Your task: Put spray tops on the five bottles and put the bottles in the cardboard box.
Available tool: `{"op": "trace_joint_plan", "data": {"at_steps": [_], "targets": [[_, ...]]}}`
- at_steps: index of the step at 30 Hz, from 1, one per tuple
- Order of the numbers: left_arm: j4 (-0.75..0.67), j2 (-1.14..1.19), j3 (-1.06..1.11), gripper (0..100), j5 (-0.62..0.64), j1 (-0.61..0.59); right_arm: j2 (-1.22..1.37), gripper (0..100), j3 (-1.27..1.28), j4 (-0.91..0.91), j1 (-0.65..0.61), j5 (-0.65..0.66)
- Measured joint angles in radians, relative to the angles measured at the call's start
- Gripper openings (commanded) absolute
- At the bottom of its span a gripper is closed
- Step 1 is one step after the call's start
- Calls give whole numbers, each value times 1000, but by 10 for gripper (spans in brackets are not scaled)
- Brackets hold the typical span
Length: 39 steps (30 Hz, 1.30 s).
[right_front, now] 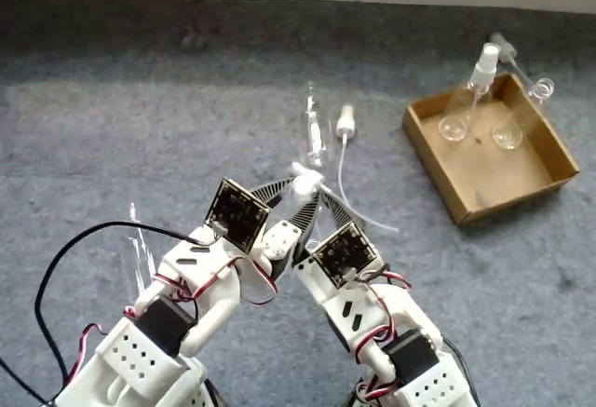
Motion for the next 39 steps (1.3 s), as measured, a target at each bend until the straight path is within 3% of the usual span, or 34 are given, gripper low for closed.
{"op": "trace_joint_plan", "data": {"at_steps": [6, 13, 21, 31, 39], "targets": [[109, -11, -34, 5, -2, 2, 0, 163, 0, 0, -2, 18], [127, -12, -35, 5, -2, 2, 0, 163, 0, 0, -2, 18], [129, -15, 5, 178, -2, 0, -2, 163, 0, -2, 6, 17], [172, -14, 15, 186, 6, -15, 0, 163, 0, 0, 12, 18], [333, -8, -71, 182, 6, -25, 0, 163, 0, 0, 40, 18]]}}
